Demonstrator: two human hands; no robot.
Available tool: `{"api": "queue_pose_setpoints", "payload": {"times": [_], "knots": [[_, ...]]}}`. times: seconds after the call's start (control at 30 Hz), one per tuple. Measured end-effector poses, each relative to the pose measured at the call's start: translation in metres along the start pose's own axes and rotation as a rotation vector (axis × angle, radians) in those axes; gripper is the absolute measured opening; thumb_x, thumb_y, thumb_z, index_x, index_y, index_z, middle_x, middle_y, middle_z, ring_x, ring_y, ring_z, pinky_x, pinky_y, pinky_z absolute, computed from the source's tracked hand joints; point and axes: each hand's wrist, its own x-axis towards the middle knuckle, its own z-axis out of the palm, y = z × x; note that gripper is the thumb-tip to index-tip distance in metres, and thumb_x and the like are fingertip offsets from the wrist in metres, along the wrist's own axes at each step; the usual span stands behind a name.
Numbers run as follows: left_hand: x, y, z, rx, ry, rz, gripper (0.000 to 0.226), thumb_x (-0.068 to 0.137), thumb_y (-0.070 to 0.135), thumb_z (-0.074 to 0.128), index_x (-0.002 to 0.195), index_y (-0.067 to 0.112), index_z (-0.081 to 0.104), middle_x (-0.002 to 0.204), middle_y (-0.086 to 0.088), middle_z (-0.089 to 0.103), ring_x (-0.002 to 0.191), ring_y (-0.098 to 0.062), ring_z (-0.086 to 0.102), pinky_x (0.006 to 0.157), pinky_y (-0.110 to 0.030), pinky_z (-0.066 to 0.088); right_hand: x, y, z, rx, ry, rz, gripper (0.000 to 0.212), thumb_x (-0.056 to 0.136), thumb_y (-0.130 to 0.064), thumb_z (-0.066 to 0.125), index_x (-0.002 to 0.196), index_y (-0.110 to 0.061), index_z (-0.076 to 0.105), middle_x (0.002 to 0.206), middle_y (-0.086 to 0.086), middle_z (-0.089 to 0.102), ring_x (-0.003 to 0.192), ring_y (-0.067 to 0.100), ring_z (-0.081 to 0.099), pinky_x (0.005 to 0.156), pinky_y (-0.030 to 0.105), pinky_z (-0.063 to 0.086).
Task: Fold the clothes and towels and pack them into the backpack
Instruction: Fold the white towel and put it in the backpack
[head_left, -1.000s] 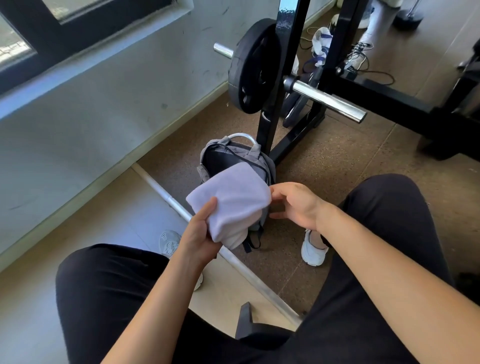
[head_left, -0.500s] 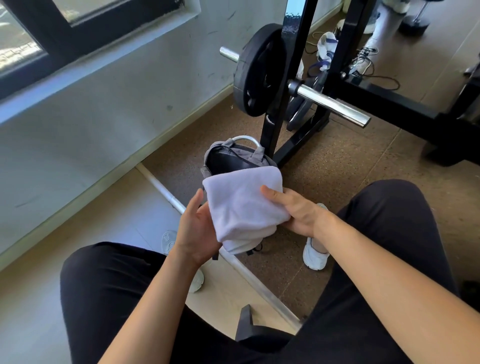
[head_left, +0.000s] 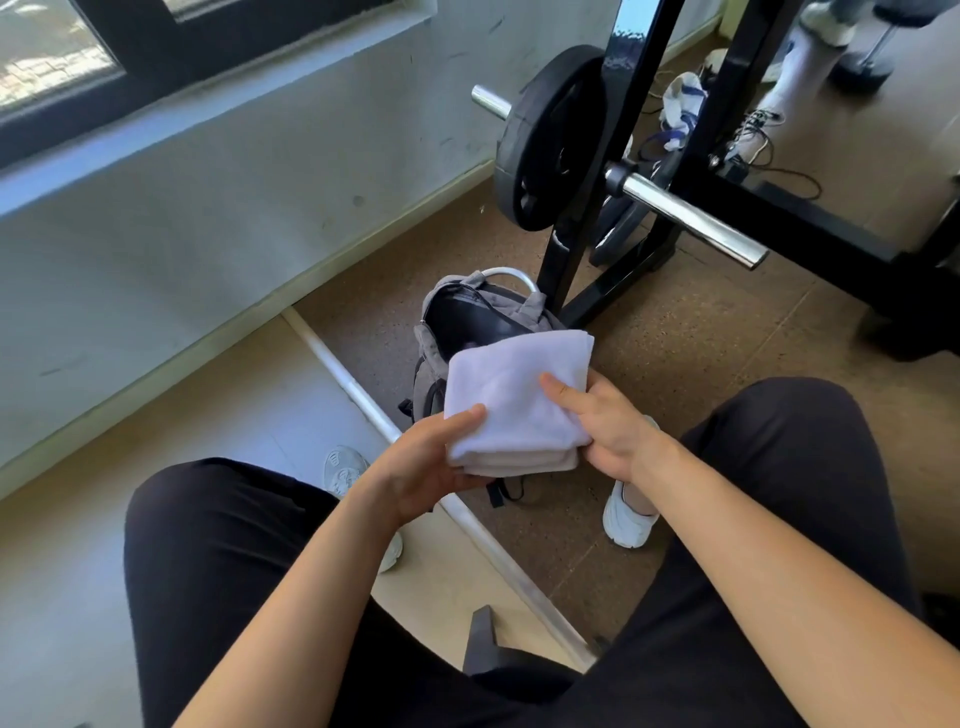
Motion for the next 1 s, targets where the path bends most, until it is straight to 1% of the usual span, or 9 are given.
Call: {"api": "queue_pose_setpoints", "payload": {"times": [0.13, 0.23, 0.3, 0.43, 0.53, 0.63, 0.73, 0.83, 1.0], "knots": [[0.002, -0.001, -0.011, 0.032, -0.109, 0.170, 0.030, 0.084, 0.026, 0.079, 0.106, 0.006, 0.077, 0.108, -0.013, 0.075, 0.097, -0.024, 0.071, 0.087, -0.033, 0.055, -0.004, -0.008, -0.005, 0.090, -0.062, 0.089, 0.044, 0.092, -0.024, 0.068, 0.135, -0.017, 0.060, 0.126, 0.009, 0.071, 0.116, 0.026, 0.068, 0.096, 0.041, 0.055], [0.005, -0.004, -0.010, 0.254, 0.066, 0.221, 0.053, 0.071, 0.038, 0.087, 0.094, -0.007, 0.073, 0.091, -0.018, 0.070, 0.085, -0.029, 0.062, 0.079, -0.042, 0.046, -0.005, -0.008, -0.007, 0.115, -0.124, 0.155, 0.042, 0.090, -0.020, 0.069, 0.131, -0.010, 0.063, 0.125, 0.013, 0.071, 0.117, 0.028, 0.067, 0.099, 0.041, 0.054], [0.009, -0.007, -0.010, 0.216, 0.153, 0.245, 0.055, 0.069, 0.040, 0.088, 0.094, -0.008, 0.073, 0.090, -0.018, 0.072, 0.086, -0.031, 0.063, 0.081, -0.044, 0.048, -0.004, -0.002, -0.006, -0.003, -0.129, 0.159, 0.044, 0.090, -0.013, 0.069, 0.132, -0.008, 0.061, 0.123, 0.014, 0.071, 0.114, 0.029, 0.069, 0.092, 0.038, 0.057], [0.008, -0.007, -0.008, 0.202, 0.148, 0.315, 0.024, 0.094, 0.018, 0.073, 0.116, 0.009, 0.073, 0.109, -0.011, 0.078, 0.101, -0.029, 0.074, 0.090, -0.040, 0.059, 0.000, 0.000, -0.006, -0.087, -0.091, 0.069, 0.051, 0.088, -0.005, 0.072, 0.137, -0.010, 0.056, 0.125, 0.012, 0.071, 0.114, 0.028, 0.069, 0.089, 0.038, 0.059], [0.007, -0.005, -0.003, 0.095, 0.124, 0.333, 0.028, 0.098, 0.016, 0.066, 0.125, 0.015, 0.060, 0.105, -0.001, 0.078, 0.097, -0.024, 0.074, 0.077, -0.035, 0.061, -0.004, -0.006, -0.007, -0.160, -0.119, 0.013, 0.051, 0.088, -0.004, 0.072, 0.135, -0.017, 0.055, 0.123, 0.006, 0.072, 0.114, 0.023, 0.069, 0.088, 0.035, 0.059], [0.008, -0.004, -0.003, -0.008, 0.109, 0.331, 0.056, 0.088, 0.015, 0.079, 0.133, 0.018, 0.046, 0.115, -0.011, 0.076, 0.102, -0.035, 0.074, 0.079, -0.046, 0.062, -0.008, -0.009, -0.008, -0.166, -0.149, -0.002, 0.045, 0.088, -0.002, 0.071, 0.128, -0.020, 0.058, 0.117, 0.003, 0.074, 0.109, 0.019, 0.071, 0.083, 0.029, 0.060], [0.009, -0.002, -0.006, -0.054, 0.142, 0.368, 0.076, 0.077, 0.006, 0.085, 0.137, 0.017, 0.039, 0.114, -0.017, 0.075, 0.101, -0.040, 0.074, 0.073, -0.045, 0.062, -0.009, -0.009, -0.008, -0.194, -0.151, -0.012, 0.041, 0.088, -0.002, 0.070, 0.125, -0.018, 0.060, 0.116, 0.004, 0.074, 0.109, 0.020, 0.071, 0.084, 0.029, 0.059], [0.009, 0.000, -0.008, -0.081, 0.157, 0.388, 0.072, 0.077, 0.003, 0.080, 0.141, 0.012, 0.046, 0.119, -0.018, 0.074, 0.105, -0.037, 0.074, 0.075, -0.040, 0.062, -0.007, -0.008, -0.007, -0.234, -0.118, -0.031, 0.040, 0.089, -0.003, 0.070, 0.127, -0.014, 0.059, 0.117, 0.007, 0.073, 0.111, 0.023, 0.070, 0.086, 0.031, 0.059], [0.008, 0.003, -0.017, -0.089, -0.086, 0.334, 0.057, 0.087, 0.004, 0.068, 0.142, 0.014, 0.054, 0.131, -0.019, 0.068, 0.111, -0.036, 0.070, 0.082, -0.040, 0.060, -0.009, -0.012, -0.009, -0.177, -0.213, -0.008, 0.044, 0.093, -0.001, 0.063, 0.135, -0.010, 0.056, 0.126, 0.016, 0.068, 0.115, 0.032, 0.067, 0.096, 0.045, 0.056]]}}
